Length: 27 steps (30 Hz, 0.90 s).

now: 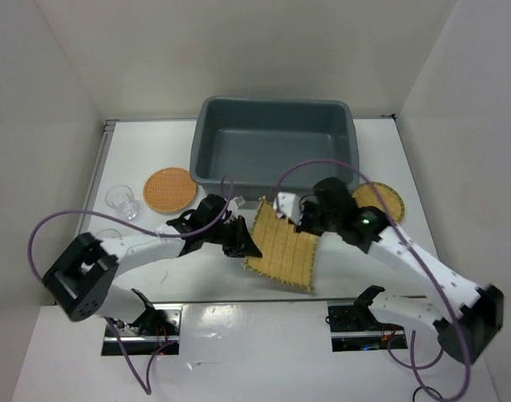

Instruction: Place the mixed dishes into the plastic bin

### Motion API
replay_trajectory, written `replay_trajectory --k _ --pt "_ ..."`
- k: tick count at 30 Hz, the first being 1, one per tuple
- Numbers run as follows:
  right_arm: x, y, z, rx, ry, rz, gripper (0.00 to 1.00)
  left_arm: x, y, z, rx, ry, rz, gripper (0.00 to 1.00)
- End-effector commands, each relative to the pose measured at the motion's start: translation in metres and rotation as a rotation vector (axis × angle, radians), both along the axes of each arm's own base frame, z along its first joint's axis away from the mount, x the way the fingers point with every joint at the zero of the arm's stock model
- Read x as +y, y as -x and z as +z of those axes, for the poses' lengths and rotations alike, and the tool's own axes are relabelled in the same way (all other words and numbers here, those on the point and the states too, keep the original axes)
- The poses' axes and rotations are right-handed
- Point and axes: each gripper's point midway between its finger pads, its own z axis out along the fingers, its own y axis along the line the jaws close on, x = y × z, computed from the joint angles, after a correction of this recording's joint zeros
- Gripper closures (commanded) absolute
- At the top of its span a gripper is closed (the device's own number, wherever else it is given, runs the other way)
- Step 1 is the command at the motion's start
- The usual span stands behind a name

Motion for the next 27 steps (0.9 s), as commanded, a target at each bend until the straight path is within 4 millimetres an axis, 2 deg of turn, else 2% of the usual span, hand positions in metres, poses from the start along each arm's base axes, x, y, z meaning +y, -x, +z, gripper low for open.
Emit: replay_trajectory --k 1,2,3,4,5,6,7,8,9,10,11,12,13,15,16,17,18,20,21,23,26,27 --pt "-0.009 -0.013 0.099 -0.114 -0.304 -0.286 1.00 -0.004 -0.004 0.083 -0.126 0.090 -0.008 1.00" --pt "-0.028 -0.026 0.112 -0.185 -0.323 -0.404 1.00 0.000 0.000 0.102 -0.138 0.102 0.005 1.00" --pt "-0.040 -0.030 0.117 -0.213 -0.344 -0.478 0.99 0.000 -0.001 0.115 -0.150 0.122 0.010 1.00" --pt "-0.062 -0.034 0.127 -0.283 -0.397 -0.606 0.89 0.000 -0.008 0.139 -0.175 0.150 0.029 1.00" --pt "-0.082 -0.038 0.133 -0.334 -0.425 -0.703 0.77 -0.002 -0.009 0.154 -0.185 0.179 0.012 1.00" --pt "-0.095 -0.036 0.122 -0.347 -0.449 -0.790 0.58 -0.001 -0.016 0.173 -0.214 0.209 0.018 1.00" --pt "-0.118 -0.030 0.145 -0.462 -0.527 -0.887 0.19 -0.009 -0.024 0.206 -0.260 0.251 0.009 1.00" --pt "-0.125 -0.025 0.141 -0.477 -0.532 -0.903 0.08 -0.010 -0.034 0.223 -0.306 0.262 0.012 1.00" --pt "-0.128 -0.021 0.144 -0.492 -0.554 -0.901 0.02 -0.012 -0.041 0.237 -0.324 0.269 0.005 1.00" --pt "-0.134 -0.017 0.146 -0.512 -0.568 -0.918 0.02 -0.016 -0.060 0.238 -0.321 0.254 0.015 1.00" --pt "-0.136 -0.014 0.150 -0.530 -0.596 -0.916 0.02 -0.018 -0.073 0.249 -0.341 0.257 0.016 1.00" --pt "-0.141 -0.016 0.145 -0.529 -0.582 -0.936 0.02 -0.020 -0.083 0.281 -0.410 0.284 -0.005 1.00" --pt "-0.142 -0.017 0.148 -0.542 -0.592 -0.943 0.02 -0.023 -0.112 0.265 -0.389 0.247 0.009 1.00" --pt "-0.149 -0.021 0.145 -0.557 -0.568 -0.987 0.02 -0.022 -0.139 0.254 -0.384 0.195 0.016 1.00" --pt "-0.148 -0.022 0.143 -0.559 -0.571 -0.987 0.02 -0.022 -0.168 0.238 -0.387 0.161 0.025 1.00" --pt "-0.147 -0.022 0.143 -0.555 -0.574 -0.979 0.02 -0.023 -0.178 0.228 -0.376 0.156 0.015 1.00" --pt "-0.147 -0.021 0.141 -0.550 -0.566 -0.980 0.02 -0.029 -0.195 0.207 -0.352 0.144 0.006 1.00" --pt "-0.146 -0.020 0.143 -0.551 -0.577 -0.971 0.02 -0.027 -0.217 0.190 -0.333 0.130 0.018 1.00" --pt "-0.146 -0.020 0.143 -0.551 -0.577 -0.971 0.02 -0.032 -0.228 0.168 -0.295 0.117 0.022 1.00" --pt "-0.150 -0.021 0.143 -0.560 -0.571 -0.991 0.02 -0.037 -0.248 0.155 -0.272 0.129 0.039 1.00" --pt "-0.150 -0.021 0.145 -0.565 -0.579 -0.990 0.02 -0.042 -0.268 0.143 -0.254 0.125 0.041 1.00" --pt "-0.150 -0.021 0.145 -0.565 -0.579 -0.990 0.02 -0.048 -0.281 0.141 -0.264 0.130 0.041 1.00"
